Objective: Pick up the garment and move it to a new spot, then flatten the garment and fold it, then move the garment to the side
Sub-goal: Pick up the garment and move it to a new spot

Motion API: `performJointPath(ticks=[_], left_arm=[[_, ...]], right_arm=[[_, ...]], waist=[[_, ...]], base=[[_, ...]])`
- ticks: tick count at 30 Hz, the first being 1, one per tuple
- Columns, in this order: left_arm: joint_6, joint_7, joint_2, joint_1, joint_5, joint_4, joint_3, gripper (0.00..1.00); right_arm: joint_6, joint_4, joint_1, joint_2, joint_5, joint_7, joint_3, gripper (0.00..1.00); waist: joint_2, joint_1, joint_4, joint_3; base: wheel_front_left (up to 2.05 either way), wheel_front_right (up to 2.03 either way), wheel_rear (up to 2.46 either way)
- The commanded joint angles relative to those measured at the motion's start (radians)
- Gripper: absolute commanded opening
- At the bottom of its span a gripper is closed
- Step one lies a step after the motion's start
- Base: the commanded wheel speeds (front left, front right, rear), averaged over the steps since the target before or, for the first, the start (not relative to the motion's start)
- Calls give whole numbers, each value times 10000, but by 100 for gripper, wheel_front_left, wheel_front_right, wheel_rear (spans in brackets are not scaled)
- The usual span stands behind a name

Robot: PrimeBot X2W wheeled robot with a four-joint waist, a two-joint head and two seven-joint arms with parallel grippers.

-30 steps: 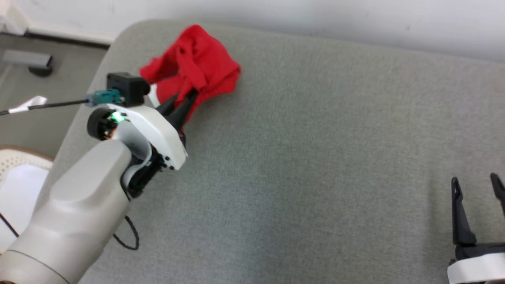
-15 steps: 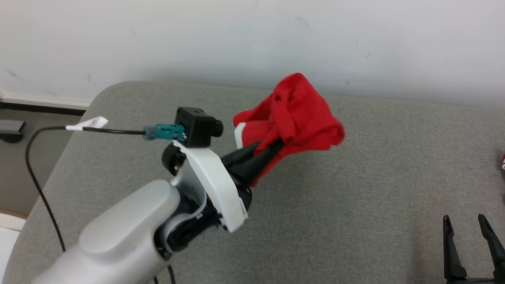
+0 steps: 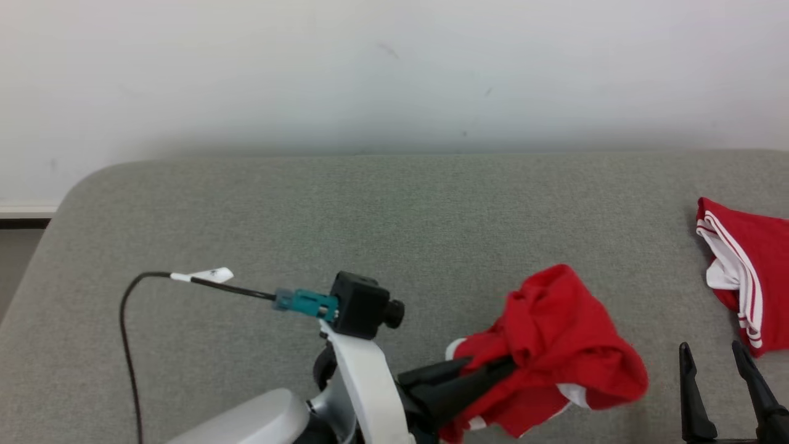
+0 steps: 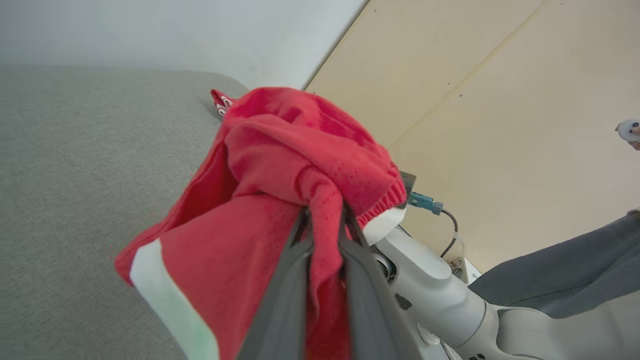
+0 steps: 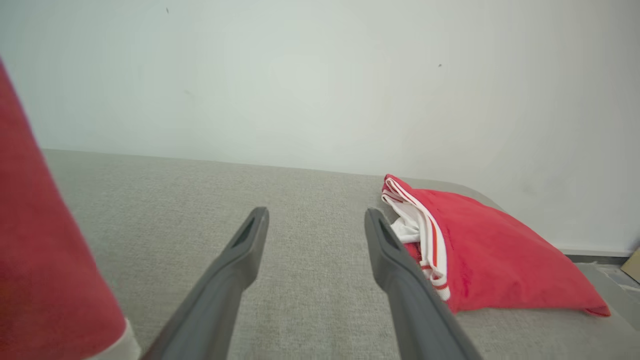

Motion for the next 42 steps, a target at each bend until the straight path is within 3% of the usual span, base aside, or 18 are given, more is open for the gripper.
performJointPath(ticks=[1,12,13,14,15,16,22,25,30,35,42], left_arm=[[104,-24,171,131,-68,422,101,0],[305,-249,-141,-203,-747,5010,870,0],[320,-296,-205,-244,-784,5398,943,11],[287,-375,-282,-300,-816,5762,1007,34],[272,-438,-328,-367,-801,6075,1046,48],[244,-537,-363,-434,-698,6383,1055,100],[363,-1908,-268,-968,863,7575,771,100],[739,-3114,-120,-1115,2113,7859,466,100],[1214,-4116,-39,-797,2893,7929,410,100],[1820,-4479,36,76,3444,7466,899,100],[2845,-4480,172,2124,5609,5842,2603,100]], right_arm=[[-22,-3,-112,-11,110,-70,-4,100],[-22,7,-390,-11,253,-71,124,100],[-22,1,-392,-13,255,-72,121,100],[-22,-7,-401,-14,260,-72,128,100],[-22,-14,-400,-11,262,-73,135,100],[-22,-17,-396,-13,266,-73,138,100],[-22,0,-385,-11,212,-73,21,100],[-22,-48,-330,-12,69,-73,-32,100],[-22,-124,-248,-15,-88,-74,-198,100],[-22,-255,-96,-14,-288,-74,-444,100],[-22,-296,187,-30,-580,-74,-528,100]], waist=[[-1,2,-325,203],[-1,2,-1178,871],[-1,2,-1205,900],[-1,2,-1228,928],[-1,2,-1244,948],[-1,2,-1255,962],[-1,2,-1146,868],[-1,2,-1002,702],[-1,2,-782,403],[-1,2,-494,-13],[-1,2,-107,-505]], base=[[0,0,0],[0,0,0],[0,0,0],[0,0,0],[0,0,0],[0,0,0],[0,0,0],[0,0,0],[0,0,0],[0,0,0],[0,0,0]])
